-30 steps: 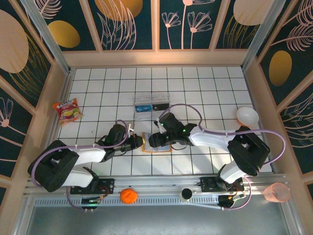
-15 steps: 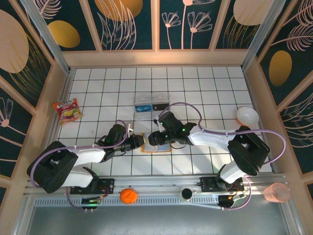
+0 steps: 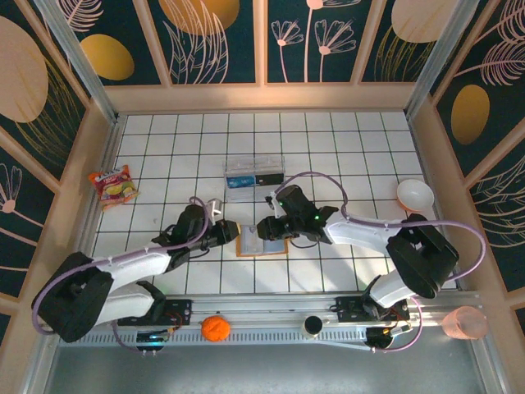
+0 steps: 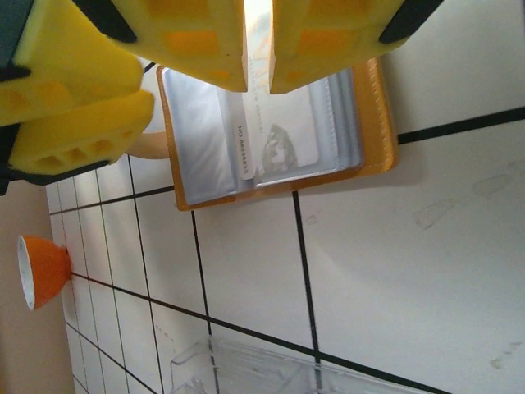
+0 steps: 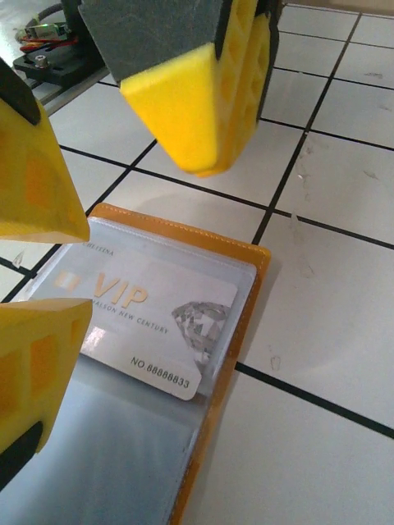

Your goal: Take the credit cards out of the card holder

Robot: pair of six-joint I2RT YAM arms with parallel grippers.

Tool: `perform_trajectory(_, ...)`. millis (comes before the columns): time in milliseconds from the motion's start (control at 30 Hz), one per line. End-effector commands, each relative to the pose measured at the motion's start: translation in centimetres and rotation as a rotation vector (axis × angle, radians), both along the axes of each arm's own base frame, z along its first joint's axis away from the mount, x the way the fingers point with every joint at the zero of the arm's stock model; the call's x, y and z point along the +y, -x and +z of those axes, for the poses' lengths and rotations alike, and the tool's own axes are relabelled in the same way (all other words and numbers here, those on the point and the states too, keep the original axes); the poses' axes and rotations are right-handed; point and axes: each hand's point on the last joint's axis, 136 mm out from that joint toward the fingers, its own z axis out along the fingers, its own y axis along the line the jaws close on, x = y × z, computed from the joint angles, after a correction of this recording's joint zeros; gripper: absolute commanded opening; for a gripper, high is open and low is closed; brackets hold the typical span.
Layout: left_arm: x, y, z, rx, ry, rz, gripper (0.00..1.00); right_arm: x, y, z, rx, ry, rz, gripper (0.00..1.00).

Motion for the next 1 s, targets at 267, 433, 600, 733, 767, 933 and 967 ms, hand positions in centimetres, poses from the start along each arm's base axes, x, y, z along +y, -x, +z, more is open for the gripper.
perform_trajectory(267,-2.7,0.4,-1.6,0.024,-0.016,-0.114,0.08,0.3,0.3,-1.8,0.086,-0.025,0.007,0.24)
perform_trajectory(433,-2.7,0.6,-3.0,0.046,-0.070,-0.133,0.05,0.2,0.4,-2.6,0.111,-0.020,0.005,0.25)
perform_trajectory(600,-1.3,1.0,-5.0,0.098,-0.146,-0.094,0.00,-0.2,0.4,-3.4,0.136,-0.014,-0.005,0.27)
perform_trajectory(733,-0.9,1.4,-5.6,0.120,-0.150,-0.084,0.00,-0.5,0.2,-3.9,0.164,-0.026,-0.011,0.28)
perform_trajectory(767,-0.9,1.4,-5.7,0.124,-0.152,-0.082,0.00,-0.6,0.1,-4.1,0.171,-0.027,-0.013,0.28)
perform_trajectory(933,-0.9,1.5,-6.0,0.137,-0.150,-0.083,0.00,-0.6,-0.1,-4.4,0.185,-0.025,-0.015,0.29)
perform_trajectory(967,-1.1,1.5,-6.0,0.138,-0.144,-0.087,0.00,-0.5,-0.1,-4.6,0.190,-0.020,-0.015,0.29)
